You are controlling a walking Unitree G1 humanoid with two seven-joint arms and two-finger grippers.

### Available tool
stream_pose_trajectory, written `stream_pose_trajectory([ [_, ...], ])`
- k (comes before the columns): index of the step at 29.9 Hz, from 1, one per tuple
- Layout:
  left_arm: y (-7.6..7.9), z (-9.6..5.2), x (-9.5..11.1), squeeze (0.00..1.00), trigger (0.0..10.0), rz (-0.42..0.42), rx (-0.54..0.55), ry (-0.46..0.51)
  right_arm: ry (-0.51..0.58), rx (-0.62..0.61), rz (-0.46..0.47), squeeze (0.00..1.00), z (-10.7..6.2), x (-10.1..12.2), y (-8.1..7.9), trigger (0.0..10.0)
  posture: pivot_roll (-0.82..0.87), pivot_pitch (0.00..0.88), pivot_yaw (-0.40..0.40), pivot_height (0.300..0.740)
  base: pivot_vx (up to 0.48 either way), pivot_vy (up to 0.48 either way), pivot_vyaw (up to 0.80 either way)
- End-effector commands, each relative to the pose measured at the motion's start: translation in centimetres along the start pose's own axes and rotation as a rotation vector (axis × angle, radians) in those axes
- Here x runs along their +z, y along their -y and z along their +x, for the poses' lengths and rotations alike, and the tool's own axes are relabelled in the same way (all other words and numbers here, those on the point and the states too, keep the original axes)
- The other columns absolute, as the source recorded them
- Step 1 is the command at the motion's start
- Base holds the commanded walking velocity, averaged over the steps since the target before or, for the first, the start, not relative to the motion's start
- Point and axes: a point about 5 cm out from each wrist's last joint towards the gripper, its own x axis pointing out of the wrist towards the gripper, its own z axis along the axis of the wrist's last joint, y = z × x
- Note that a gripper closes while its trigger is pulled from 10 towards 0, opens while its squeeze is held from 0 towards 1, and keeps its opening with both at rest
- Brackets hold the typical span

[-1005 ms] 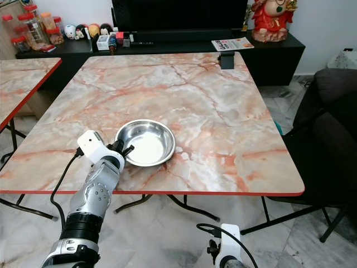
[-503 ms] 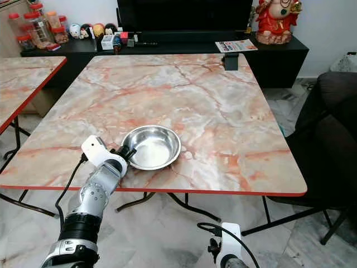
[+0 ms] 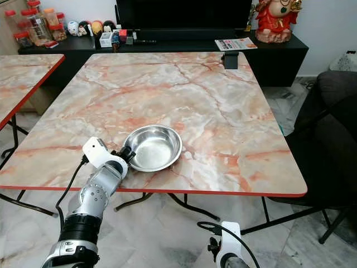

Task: Setting the table

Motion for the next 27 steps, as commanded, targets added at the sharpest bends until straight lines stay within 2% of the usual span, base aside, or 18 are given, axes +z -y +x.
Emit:
stream_pose_trajectory([
  [1,0.5,-0.2,-0.3,1.0,10.0,-0.022,-0.007,-0.008,-0.002,0.003,-0.002,0.0,0.1,0.1,-0.1,10.0,-0.13,0.0,0.016,0.74,0.0,0.0,0.0],
  [8,0.3,-0.2,0.4,1.0,10.0,-0.031,-0.003,0.016,-0.003,0.008,-0.006,0.0,0.1,0.2,-0.2,10.0,-0.12,0.0,0.011,0.74,0.0,0.0,0.0],
  [9,0.1,-0.2,0.5,0.0,10.0,-0.033,0.0,0.021,-0.002,0.009,-0.005,0.0,0.1,0.2,-0.2,10.0,-0.12,0.0,0.009,0.74,0.0,0.0,0.0],
  [15,-0.6,0.0,1.4,0.0,10.0,-0.041,0.015,0.046,-0.001,0.012,-0.007,0.0,0.1,0.4,-0.2,10.0,-0.12,0.0,0.008,0.74,0.0,0.0,0.0],
  [16,-0.6,0.0,1.5,0.13,10.0,-0.042,0.014,0.049,0.0,0.012,-0.007,0.0,0.1,0.4,-0.2,10.0,-0.12,0.0,0.008,0.74,0.0,0.0,0.0],
  [17,-0.5,0.0,1.6,1.0,10.0,-0.043,0.004,0.052,0.0,0.013,-0.007,0.0,0.2,0.4,-0.2,10.0,-0.12,0.0,0.008,0.74,0.0,0.0,0.0],
  [23,-0.1,-0.1,1.6,1.0,10.0,-0.057,-0.025,0.054,0.002,0.014,-0.005,0.0,0.2,0.5,-0.3,10.0,-0.12,0.0,0.009,0.74,0.0,0.0,0.0],
  [24,-0.1,-0.1,1.6,0.03,10.0,-0.06,-0.03,0.053,0.002,0.015,-0.006,0.0,0.2,0.5,-0.3,10.0,-0.12,0.0,0.009,0.74,0.0,0.0,0.0],
  [27,0.1,-0.2,1.8,0.0,10.0,-0.061,-0.041,0.061,0.002,0.015,-0.005,0.0,0.2,0.5,-0.3,10.0,-0.12,0.0,0.009,0.74,0.0,0.0,0.0],
])
